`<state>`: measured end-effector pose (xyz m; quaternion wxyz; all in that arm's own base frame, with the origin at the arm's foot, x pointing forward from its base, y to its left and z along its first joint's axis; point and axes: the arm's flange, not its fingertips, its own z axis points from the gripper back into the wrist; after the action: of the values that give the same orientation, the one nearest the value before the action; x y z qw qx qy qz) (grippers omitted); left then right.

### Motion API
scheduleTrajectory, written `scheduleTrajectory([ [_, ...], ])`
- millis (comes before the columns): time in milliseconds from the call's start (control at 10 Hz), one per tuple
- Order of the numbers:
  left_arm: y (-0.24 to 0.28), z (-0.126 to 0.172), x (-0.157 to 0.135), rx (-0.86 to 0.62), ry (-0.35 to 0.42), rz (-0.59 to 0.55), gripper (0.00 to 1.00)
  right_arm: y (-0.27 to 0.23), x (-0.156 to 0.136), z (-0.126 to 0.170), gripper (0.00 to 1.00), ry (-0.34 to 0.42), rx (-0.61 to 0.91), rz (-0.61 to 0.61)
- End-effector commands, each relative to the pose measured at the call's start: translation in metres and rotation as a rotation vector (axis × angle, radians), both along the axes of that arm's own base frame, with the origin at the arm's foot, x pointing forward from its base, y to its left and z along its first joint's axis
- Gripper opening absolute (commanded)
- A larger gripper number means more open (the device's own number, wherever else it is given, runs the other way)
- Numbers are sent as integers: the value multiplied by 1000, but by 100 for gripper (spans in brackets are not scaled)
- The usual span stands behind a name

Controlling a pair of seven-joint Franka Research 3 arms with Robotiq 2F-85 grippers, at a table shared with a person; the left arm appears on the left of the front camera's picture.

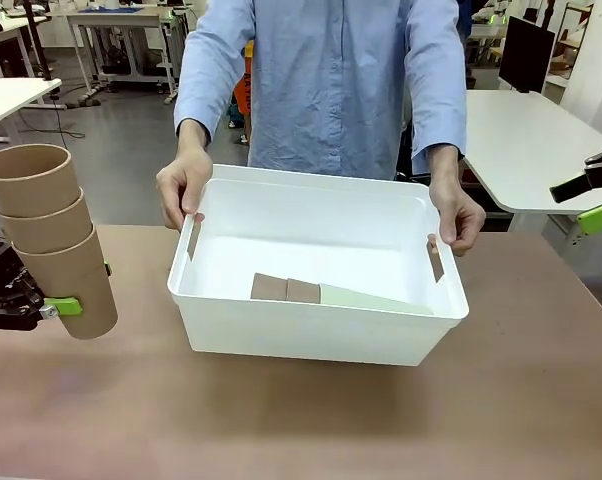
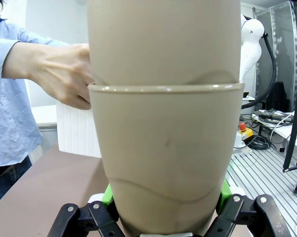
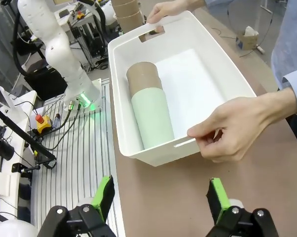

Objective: Stack the cups and store them in the basket.
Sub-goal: Place the stack of Reusable plastic cups into the Pantry Basket.

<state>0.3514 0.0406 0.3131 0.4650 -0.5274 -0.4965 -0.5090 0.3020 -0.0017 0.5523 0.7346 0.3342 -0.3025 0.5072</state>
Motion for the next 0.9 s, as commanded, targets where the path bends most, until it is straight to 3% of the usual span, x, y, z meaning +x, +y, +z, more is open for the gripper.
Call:
scheduleTrajectory([
  [0,-1,4,0,-10,-13,-2,84,-1,1,1,100,-13,15,14],
  [800,-1,4,0,-10,-13,-2,84,-1,1,1,100,-13,15,14],
])
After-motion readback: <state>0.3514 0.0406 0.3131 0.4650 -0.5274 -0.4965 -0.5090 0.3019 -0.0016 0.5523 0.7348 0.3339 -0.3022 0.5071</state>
